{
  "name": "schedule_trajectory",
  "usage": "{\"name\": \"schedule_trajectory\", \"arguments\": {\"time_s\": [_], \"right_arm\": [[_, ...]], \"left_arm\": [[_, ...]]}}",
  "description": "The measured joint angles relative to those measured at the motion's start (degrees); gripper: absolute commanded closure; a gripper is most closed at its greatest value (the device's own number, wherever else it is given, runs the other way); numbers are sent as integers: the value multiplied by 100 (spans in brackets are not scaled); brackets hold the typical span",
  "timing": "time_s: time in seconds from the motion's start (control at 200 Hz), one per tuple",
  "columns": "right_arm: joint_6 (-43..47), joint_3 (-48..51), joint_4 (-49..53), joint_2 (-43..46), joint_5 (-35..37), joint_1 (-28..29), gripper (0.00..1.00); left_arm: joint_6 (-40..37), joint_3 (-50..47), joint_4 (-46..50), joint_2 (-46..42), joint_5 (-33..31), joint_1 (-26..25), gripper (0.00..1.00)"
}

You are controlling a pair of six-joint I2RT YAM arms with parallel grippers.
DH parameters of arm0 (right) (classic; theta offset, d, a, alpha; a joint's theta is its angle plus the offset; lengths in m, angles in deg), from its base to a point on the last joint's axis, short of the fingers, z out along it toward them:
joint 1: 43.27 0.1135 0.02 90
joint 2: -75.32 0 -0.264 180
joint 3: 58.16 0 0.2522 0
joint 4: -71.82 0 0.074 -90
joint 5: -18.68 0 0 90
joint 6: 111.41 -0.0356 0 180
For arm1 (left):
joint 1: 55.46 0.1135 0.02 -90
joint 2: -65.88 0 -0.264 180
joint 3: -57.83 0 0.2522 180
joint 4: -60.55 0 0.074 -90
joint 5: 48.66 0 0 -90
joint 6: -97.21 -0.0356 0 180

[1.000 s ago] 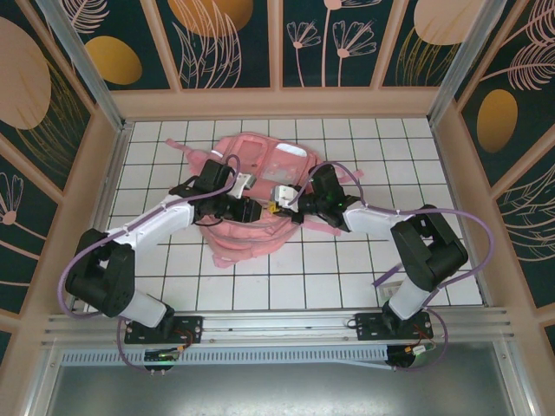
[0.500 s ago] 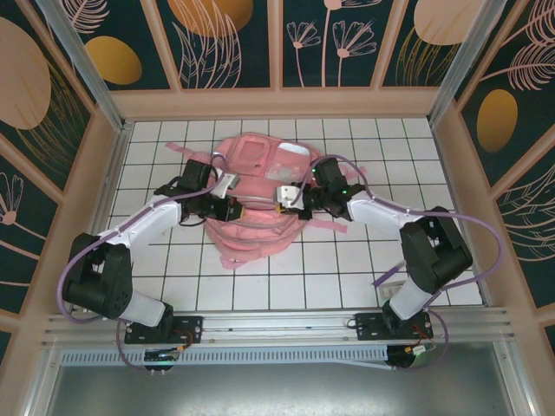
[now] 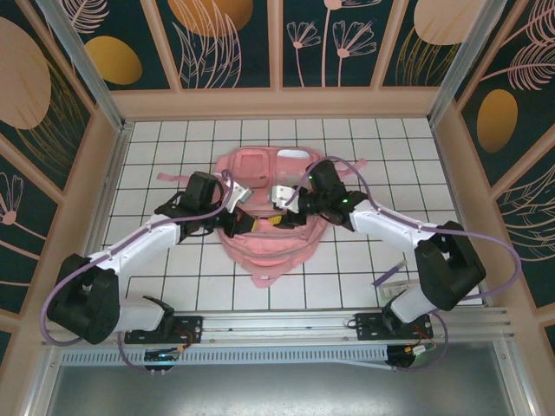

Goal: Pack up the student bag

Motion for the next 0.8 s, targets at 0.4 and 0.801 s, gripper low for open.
{"name": "schedule_trajectory", "arguments": {"time_s": [0.4,0.801], "right_arm": [[601,-881,1434,-629,79,42,100],[1690,-767,1700,-251,-315,-350,100]], "left_arm": [[-378,28,-37,-96,-278,192,100],[-780,-28,-232,138,-1281,1080,100]]}}
